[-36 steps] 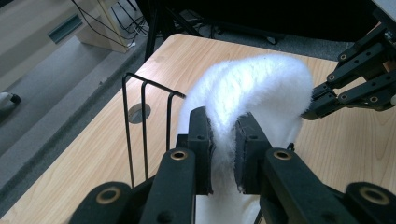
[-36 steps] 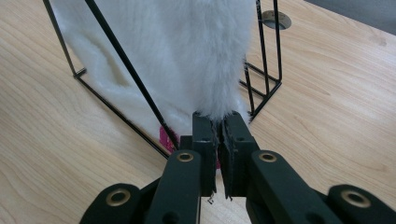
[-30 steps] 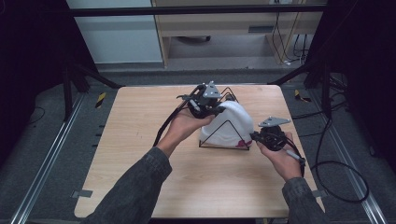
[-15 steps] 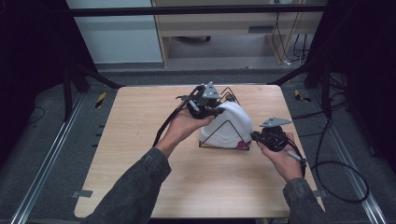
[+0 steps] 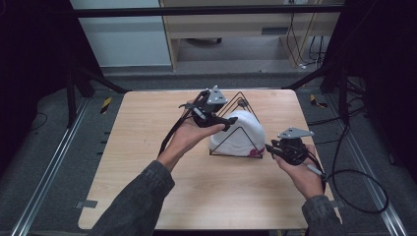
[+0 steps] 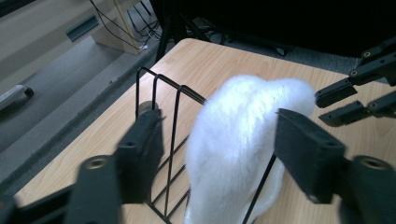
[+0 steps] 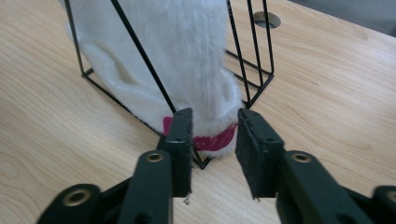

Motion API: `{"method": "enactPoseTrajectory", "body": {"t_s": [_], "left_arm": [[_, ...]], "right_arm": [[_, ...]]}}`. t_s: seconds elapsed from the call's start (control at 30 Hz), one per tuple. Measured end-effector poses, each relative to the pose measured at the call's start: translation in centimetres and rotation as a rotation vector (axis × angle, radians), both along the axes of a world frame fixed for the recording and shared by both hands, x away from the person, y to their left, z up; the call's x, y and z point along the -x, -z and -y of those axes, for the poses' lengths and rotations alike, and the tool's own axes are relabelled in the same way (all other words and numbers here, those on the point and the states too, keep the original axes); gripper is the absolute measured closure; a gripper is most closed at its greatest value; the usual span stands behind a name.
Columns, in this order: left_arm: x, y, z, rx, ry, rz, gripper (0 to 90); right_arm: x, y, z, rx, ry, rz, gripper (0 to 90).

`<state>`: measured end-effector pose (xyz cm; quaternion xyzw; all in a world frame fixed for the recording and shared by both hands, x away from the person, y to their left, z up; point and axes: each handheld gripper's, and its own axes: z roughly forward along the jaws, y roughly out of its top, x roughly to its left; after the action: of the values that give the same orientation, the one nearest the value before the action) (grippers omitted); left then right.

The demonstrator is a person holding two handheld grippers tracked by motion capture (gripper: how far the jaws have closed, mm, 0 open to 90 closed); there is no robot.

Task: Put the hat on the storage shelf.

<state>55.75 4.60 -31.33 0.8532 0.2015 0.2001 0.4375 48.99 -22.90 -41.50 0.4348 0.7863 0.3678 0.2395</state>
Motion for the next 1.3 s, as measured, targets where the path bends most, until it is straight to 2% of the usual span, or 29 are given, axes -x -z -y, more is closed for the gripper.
{"method": "enactPoseTrajectory", "body": {"t_s": [0.07,0.13,0.17,0.23,0.27,0.37,0.47,0.63,0.77,0.83,0.9,1.03,1.07,1.13,1.3], "left_arm": [[0.1,-0.1,-0.1,0.000,-0.002,-0.003,18.8],[0.4,-0.3,-0.4,0.011,-0.010,-0.002,15.3],[0.5,-0.4,-0.5,0.017,-0.012,-0.006,10.2],[0.9,-0.4,-0.7,0.036,0.002,-0.031,7.1],[0.9,-0.4,-0.7,0.036,0.002,-0.031,6.0],[1.4,-0.4,-0.7,0.027,-0.003,-0.028,5.8],[1.8,-0.4,-0.8,0.036,-0.007,-0.028,5.2],[2.8,-0.4,-1.3,0.044,-0.015,-0.021,5.1],[4.1,-0.2,-2.3,0.053,-0.009,-0.013,4.5],[4.8,0.0,-2.9,0.055,-0.012,-0.015,4.4],[5.5,0.4,-3.8,0.059,-0.021,-0.014,4.2],[6.1,1.0,-5.0,0.068,-0.040,-0.023,4.2],[6.4,1.4,-5.7,0.084,-0.047,-0.028,4.3],[6.6,1.6,-6.0,0.085,-0.052,-0.029,4.3],[7.5,2.5,-8.1,0.082,-0.075,-0.037,4.3]], "right_arm": [[0.2,-0.1,-0.1,0.001,0.001,0.006,61.8],[0.5,-0.2,-0.3,0.005,0.007,0.019,56.3],[0.7,-0.3,-0.6,0.004,0.016,0.025,50.9],[0.8,-0.3,-0.8,0.009,0.018,0.034,47.4],[0.9,-0.4,-0.9,0.010,0.019,0.036,45.7],[1.0,-0.5,-1.0,0.005,0.024,0.045,41.7],[1.4,-0.8,-1.1,-0.001,0.031,0.057,35.2],[2.0,-1.0,-1.1,-0.010,0.046,0.048,22.9],[3.7,-0.9,-1.5,-0.018,0.040,0.073,14.5],[4.0,-0.8,-1.7,-0.015,0.036,0.074,13.5],[4.9,-0.5,-2.2,-0.010,0.002,0.081,11.1],[6.0,-0.3,-3.1,-0.009,-0.031,0.102,9.6],[6.1,-0.2,-3.2,-0.007,-0.038,0.102,9.6],[6.3,-0.2,-3.5,-0.008,-0.047,0.098,9.7],[7.3,-0.2,-5.0,0.002,-0.098,0.107,16.7]]}}
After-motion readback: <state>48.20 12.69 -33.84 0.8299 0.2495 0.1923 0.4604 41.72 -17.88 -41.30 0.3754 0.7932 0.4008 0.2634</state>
